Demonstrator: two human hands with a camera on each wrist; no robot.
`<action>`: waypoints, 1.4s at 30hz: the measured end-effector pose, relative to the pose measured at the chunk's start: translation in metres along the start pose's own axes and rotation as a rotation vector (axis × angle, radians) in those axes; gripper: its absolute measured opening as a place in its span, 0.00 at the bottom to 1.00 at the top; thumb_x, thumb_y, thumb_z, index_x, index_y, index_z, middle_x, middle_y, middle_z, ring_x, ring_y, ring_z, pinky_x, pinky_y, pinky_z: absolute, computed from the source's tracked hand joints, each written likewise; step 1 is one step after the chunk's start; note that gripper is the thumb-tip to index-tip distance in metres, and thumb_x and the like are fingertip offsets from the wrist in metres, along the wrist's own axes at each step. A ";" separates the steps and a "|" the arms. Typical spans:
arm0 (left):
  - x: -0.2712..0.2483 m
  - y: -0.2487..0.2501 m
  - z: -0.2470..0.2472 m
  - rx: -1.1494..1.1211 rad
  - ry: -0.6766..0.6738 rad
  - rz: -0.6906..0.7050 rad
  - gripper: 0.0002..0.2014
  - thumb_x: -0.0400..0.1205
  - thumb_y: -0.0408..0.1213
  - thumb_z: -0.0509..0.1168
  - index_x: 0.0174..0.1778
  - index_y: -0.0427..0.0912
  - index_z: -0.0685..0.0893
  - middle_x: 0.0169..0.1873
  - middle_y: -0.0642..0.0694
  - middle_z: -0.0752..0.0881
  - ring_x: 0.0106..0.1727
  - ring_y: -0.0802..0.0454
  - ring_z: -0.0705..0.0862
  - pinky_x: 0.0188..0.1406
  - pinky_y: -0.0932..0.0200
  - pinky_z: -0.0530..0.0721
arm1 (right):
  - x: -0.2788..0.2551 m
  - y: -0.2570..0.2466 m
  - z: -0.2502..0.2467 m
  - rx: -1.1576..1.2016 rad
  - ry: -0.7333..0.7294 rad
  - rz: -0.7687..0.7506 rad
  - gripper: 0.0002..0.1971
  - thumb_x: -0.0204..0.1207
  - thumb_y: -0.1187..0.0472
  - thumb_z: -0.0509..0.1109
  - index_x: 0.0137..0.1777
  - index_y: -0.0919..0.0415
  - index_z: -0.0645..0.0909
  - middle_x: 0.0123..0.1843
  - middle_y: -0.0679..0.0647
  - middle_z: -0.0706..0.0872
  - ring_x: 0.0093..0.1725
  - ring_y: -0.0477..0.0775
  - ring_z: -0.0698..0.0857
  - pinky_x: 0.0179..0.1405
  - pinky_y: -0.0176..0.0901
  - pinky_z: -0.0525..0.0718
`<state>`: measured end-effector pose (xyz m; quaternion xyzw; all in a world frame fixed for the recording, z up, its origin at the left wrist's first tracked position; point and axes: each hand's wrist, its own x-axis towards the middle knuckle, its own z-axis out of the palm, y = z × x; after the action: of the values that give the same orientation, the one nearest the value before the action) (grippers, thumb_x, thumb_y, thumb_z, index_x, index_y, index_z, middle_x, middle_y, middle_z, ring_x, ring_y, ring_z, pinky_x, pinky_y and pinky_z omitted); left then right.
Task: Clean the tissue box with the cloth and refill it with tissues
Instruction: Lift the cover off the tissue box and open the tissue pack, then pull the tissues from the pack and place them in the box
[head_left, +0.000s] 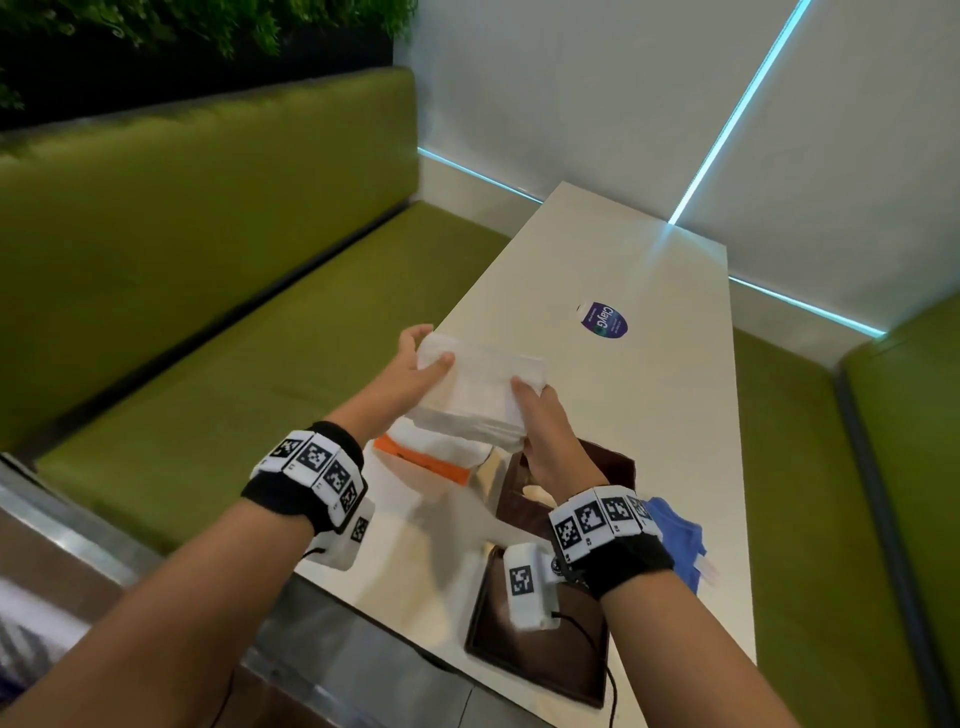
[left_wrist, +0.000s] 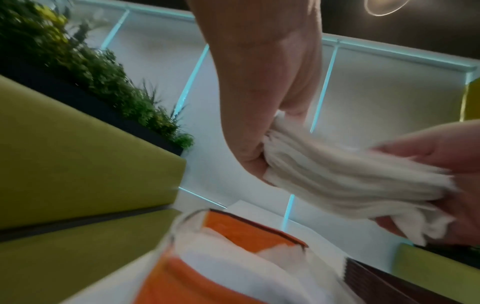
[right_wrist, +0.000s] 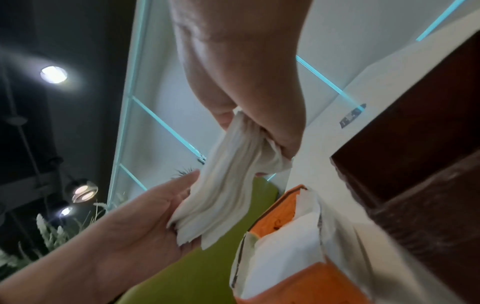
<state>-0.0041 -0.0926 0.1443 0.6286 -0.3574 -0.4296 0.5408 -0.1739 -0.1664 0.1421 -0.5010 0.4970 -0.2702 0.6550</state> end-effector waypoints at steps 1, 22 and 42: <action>0.000 -0.003 0.006 0.005 0.012 -0.020 0.22 0.89 0.40 0.59 0.77 0.51 0.58 0.52 0.58 0.79 0.48 0.65 0.82 0.35 0.79 0.80 | 0.000 0.002 -0.004 -0.051 0.005 0.024 0.27 0.80 0.48 0.62 0.75 0.57 0.63 0.69 0.56 0.78 0.68 0.61 0.78 0.69 0.64 0.77; 0.005 -0.021 0.157 0.707 -0.421 -0.114 0.22 0.85 0.25 0.52 0.76 0.40 0.68 0.64 0.35 0.75 0.47 0.44 0.77 0.36 0.60 0.74 | -0.017 0.034 -0.132 -0.967 0.310 0.013 0.15 0.79 0.69 0.57 0.65 0.70 0.74 0.65 0.68 0.81 0.63 0.67 0.81 0.46 0.42 0.71; 0.011 -0.035 0.177 1.028 -0.413 -0.210 0.22 0.86 0.23 0.49 0.78 0.28 0.64 0.79 0.20 0.59 0.45 0.39 0.80 0.67 0.50 0.74 | 0.001 0.057 -0.097 -1.273 0.290 0.124 0.19 0.81 0.70 0.61 0.71 0.72 0.70 0.66 0.65 0.82 0.65 0.64 0.83 0.60 0.52 0.81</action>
<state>-0.1644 -0.1630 0.0996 0.7461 -0.5549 -0.3660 0.0384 -0.2715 -0.1852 0.0880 -0.7197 0.6711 0.0501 0.1710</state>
